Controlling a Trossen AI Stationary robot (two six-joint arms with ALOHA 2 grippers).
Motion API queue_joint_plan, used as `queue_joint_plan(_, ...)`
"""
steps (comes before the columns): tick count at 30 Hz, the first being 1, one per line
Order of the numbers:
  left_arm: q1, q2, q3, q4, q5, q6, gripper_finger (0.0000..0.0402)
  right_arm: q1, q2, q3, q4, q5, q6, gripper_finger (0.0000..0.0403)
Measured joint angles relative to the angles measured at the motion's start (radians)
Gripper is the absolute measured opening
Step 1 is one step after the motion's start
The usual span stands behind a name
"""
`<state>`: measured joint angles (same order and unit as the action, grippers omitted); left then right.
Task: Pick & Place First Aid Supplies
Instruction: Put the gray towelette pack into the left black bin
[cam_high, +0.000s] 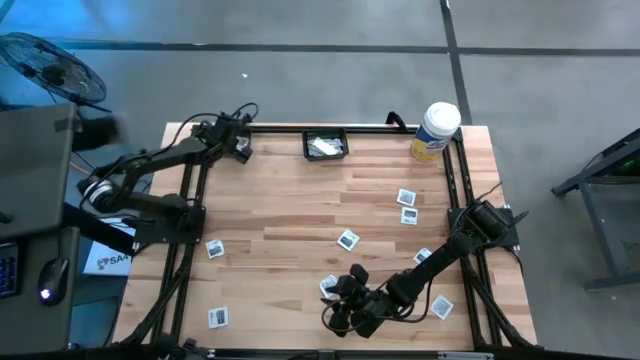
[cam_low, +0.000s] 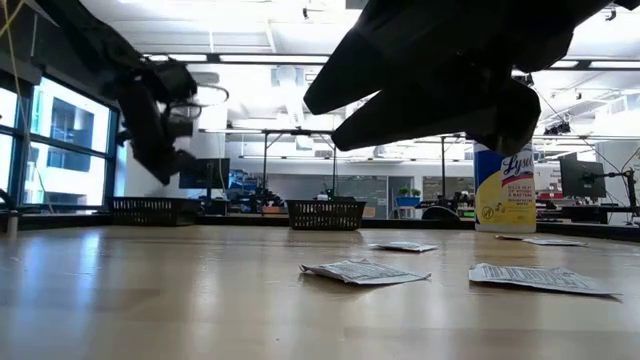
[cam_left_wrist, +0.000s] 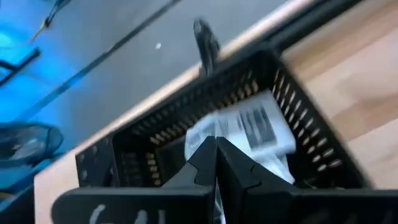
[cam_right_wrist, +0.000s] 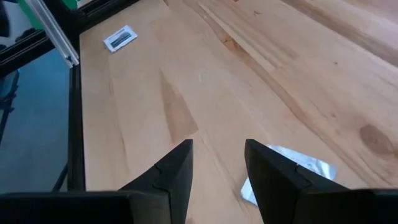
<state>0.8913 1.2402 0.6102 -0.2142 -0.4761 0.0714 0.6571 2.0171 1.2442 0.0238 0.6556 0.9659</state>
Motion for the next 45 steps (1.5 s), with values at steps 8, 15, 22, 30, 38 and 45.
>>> queue_joint_plan(8,-0.001,0.088,0.0,-0.003,-0.009,-0.026,0.0,0.0,0.0,0.0,0.0,-0.023,0.022,0.0139)
queue_joint_plan(15,-0.001,0.066,0.0,-0.01,-0.03,-0.032,0.0001,-0.016,-0.009,-0.001,-0.007,-0.059,-0.013,0.0139)
queue_joint_plan(22,-0.001,-0.014,0.0,-0.026,-0.005,-0.085,0.0011,-0.141,-0.123,-0.002,-0.08,-0.22,-0.208,0.0139)
queue_joint_plan(30,0.0,-0.019,0.0,-0.02,0.114,-0.163,0.0112,-0.393,-0.282,0.0,-0.231,-0.321,-0.66,0.0139)
queue_joint_plan(38,0.079,-0.018,0.0,0.014,0.159,-0.219,0.0144,-0.735,-0.29,0.0,-0.236,-0.503,-1.066,0.0139)
queue_joint_plan(45,0.078,-0.019,0.0,-0.016,0.215,-0.298,0.0144,-0.936,-0.291,-0.001,-0.166,-0.522,-1.234,0.0139)
